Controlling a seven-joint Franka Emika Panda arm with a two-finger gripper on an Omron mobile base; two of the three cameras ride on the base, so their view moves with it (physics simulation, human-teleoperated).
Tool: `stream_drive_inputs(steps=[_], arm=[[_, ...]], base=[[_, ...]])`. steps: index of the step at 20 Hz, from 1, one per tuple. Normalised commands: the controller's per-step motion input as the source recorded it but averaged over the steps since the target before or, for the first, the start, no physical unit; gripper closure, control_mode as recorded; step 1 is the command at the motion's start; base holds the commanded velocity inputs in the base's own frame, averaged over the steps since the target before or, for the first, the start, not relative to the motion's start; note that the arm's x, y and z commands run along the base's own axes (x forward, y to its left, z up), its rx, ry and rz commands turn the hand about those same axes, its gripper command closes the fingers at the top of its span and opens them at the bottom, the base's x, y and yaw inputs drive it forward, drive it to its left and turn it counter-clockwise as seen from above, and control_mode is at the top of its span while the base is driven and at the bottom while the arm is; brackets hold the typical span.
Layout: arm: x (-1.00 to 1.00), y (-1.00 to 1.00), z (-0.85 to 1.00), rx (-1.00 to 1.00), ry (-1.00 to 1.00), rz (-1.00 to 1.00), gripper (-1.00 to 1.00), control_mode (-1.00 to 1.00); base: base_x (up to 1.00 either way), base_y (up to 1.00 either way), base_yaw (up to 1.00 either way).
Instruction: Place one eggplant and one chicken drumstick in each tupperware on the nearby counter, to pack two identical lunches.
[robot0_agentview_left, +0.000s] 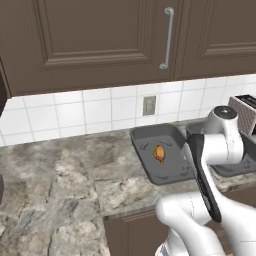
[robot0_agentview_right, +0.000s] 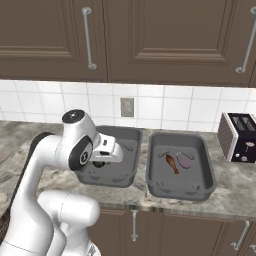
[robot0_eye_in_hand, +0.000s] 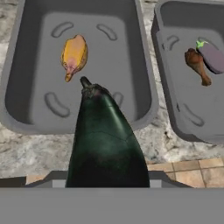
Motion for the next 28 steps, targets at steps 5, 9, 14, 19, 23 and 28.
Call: stream_drive_inputs(steps=[5, 9, 14, 19, 23, 28], arm=[[0.63, 0.0, -0.32, 0.05, 0.02, 0.0, 1.0, -1.0], [0.64, 0.0, -0.25, 0.02, 0.02, 0.0, 1.0, -1.0], [0.59, 0.05, -0.37, 0.0, 0.0, 0.0, 1.0, -1.0], [0.63, 0.09, -0.38, 0.0, 0.01, 0.0, 1.0, -1.0], [0.64, 0.01, -0.24, 0.0, 0.02, 0.0, 1.0, -1.0], [0.59, 0.0, -0.18, 0.0, 0.02, 0.0, 1.0, -1.0]], base=[[0.0, 0.0, 0.0], [0.0, 0.0, 0.0], [0.0, 0.0, 0.0], [0.0, 0.0, 0.0], [0.0, 0.0, 0.0], [0.0, 0.0, 0.0]])
